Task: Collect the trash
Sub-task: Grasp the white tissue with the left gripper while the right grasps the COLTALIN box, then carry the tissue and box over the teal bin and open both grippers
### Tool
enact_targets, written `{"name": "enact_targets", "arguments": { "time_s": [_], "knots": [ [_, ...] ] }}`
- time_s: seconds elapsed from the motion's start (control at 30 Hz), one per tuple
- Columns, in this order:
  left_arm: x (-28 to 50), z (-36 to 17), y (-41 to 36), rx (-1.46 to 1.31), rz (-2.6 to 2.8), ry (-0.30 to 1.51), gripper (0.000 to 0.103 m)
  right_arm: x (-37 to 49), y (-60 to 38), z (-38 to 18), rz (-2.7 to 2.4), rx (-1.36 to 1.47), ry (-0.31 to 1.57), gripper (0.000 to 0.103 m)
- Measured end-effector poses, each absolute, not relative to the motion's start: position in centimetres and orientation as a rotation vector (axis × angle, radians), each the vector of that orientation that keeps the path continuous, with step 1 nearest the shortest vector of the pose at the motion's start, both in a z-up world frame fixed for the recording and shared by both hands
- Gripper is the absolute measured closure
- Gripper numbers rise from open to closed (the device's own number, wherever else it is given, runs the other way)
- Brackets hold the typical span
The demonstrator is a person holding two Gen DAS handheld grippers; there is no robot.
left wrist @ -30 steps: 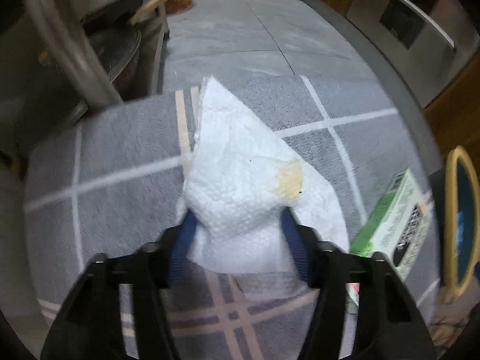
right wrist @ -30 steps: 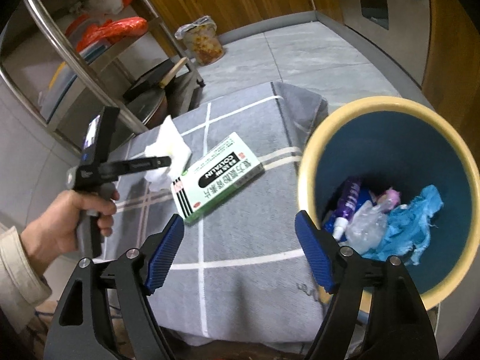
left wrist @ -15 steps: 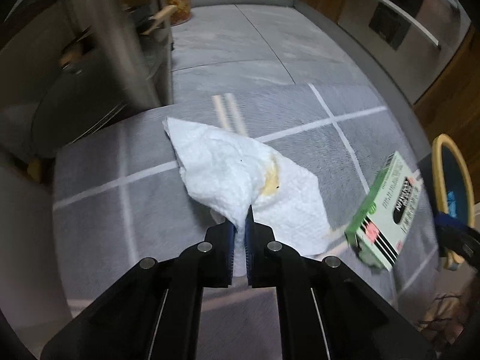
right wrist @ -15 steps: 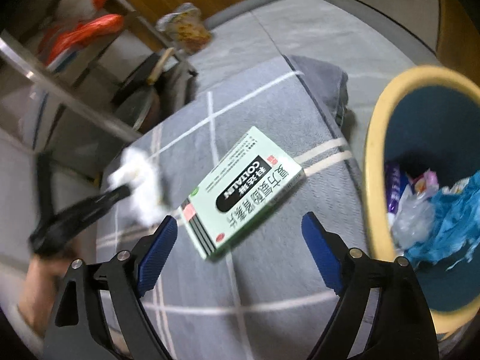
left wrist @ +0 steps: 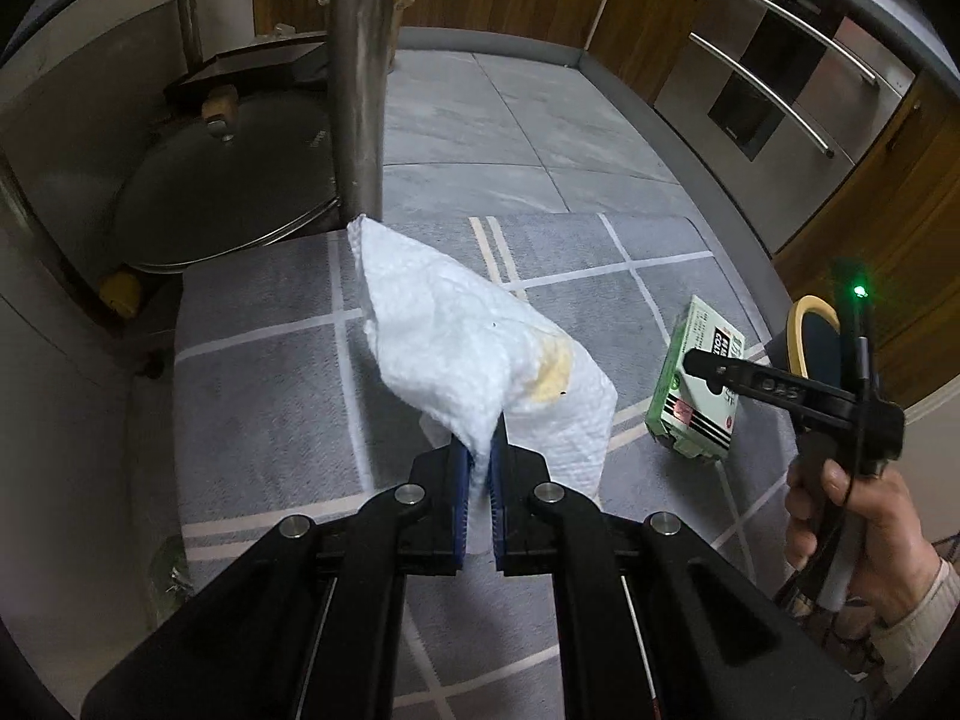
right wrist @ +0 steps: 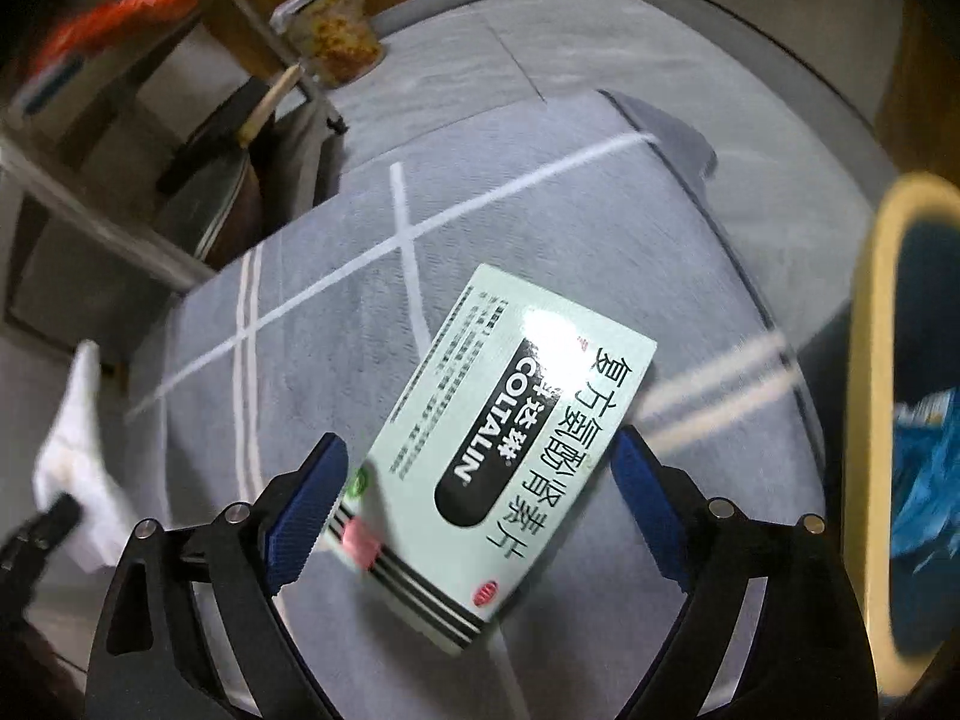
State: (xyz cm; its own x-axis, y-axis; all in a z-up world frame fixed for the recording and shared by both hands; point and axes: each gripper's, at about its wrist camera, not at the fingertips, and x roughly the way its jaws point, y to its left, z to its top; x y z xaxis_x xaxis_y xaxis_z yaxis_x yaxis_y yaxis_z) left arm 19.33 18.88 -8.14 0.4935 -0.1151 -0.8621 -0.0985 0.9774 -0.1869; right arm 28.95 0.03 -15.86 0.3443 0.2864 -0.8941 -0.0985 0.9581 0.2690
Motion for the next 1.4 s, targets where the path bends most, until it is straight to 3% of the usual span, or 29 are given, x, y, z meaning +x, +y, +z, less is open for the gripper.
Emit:
{"name": "enact_targets", "arguments": {
  "time_s": [0.27, 0.4, 0.63, 1.4],
  "knots": [
    [19.3, -8.8, 19.6, -0.218, 0.002, 1.074, 0.098, 28.5, 5.2, -17.0, 0.304, -0.139, 1.149, 0.008],
    [19.5, -8.8, 19.2, -0.204, -0.002, 1.075, 0.098, 27.4, 5.8, -17.1, 0.360, -0.201, 1.112, 0.012],
    [19.6, -7.6, 17.6, -0.160, -0.017, 1.052, 0.098, 26.2, 3.3, -16.0, 0.427, -0.139, 1.115, 0.024],
    [19.3, -1.5, 4.4, -0.011, -0.237, 0.952, 0.098, 18.7, -12.5, -4.1, 0.371, 0.089, 0.963, 0.025]
  ]
}}
